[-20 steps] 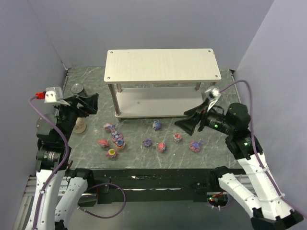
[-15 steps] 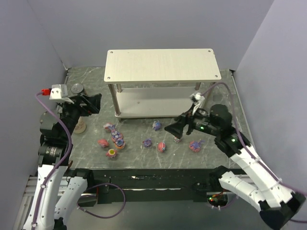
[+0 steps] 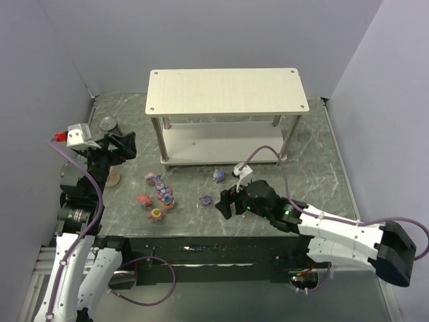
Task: Place and organize the plastic toys onto the shelf
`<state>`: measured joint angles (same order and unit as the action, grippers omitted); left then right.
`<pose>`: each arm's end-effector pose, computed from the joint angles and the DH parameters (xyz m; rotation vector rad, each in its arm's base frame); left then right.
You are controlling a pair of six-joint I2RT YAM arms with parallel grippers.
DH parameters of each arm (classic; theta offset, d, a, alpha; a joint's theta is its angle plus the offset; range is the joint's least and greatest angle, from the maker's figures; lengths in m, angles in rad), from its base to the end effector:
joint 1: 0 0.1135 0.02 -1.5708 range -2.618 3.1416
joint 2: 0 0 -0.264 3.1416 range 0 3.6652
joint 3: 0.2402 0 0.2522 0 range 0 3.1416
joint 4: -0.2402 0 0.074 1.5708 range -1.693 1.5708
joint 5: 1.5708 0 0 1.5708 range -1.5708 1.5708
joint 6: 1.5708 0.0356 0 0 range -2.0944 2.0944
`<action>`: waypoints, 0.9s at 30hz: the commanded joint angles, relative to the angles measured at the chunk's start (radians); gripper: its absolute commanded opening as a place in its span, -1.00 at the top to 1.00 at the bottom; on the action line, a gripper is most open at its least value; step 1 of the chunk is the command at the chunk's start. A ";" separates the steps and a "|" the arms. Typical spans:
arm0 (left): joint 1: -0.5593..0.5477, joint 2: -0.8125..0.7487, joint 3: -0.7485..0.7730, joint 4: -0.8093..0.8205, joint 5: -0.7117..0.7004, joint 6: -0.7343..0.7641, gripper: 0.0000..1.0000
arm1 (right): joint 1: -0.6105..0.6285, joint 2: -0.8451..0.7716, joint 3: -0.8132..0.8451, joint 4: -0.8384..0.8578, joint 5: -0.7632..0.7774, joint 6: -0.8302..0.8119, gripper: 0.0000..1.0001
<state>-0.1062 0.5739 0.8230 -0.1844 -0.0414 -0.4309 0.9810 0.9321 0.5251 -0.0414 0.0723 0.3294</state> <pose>0.1297 -0.0123 0.3824 -0.2786 1.4935 -0.3996 0.1189 0.1731 0.2361 -0.6272 2.0058 0.7445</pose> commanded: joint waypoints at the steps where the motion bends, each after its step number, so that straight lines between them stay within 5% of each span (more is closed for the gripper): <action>1: -0.001 0.021 0.033 0.017 0.017 0.011 -0.93 | 0.054 0.077 -0.043 0.159 0.221 0.029 -0.77; 14: -0.001 0.057 0.016 0.008 -0.014 0.011 -0.93 | 0.105 0.169 -0.051 0.135 0.297 0.184 -0.32; 27: -0.001 0.080 0.011 0.008 -0.014 0.007 -0.93 | 0.108 0.040 -0.129 0.002 0.388 0.335 0.07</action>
<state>-0.1062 0.6411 0.8238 -0.2020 -0.0570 -0.4309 1.0824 0.9932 0.4088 0.0036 0.4076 0.6029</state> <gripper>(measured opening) 0.963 0.475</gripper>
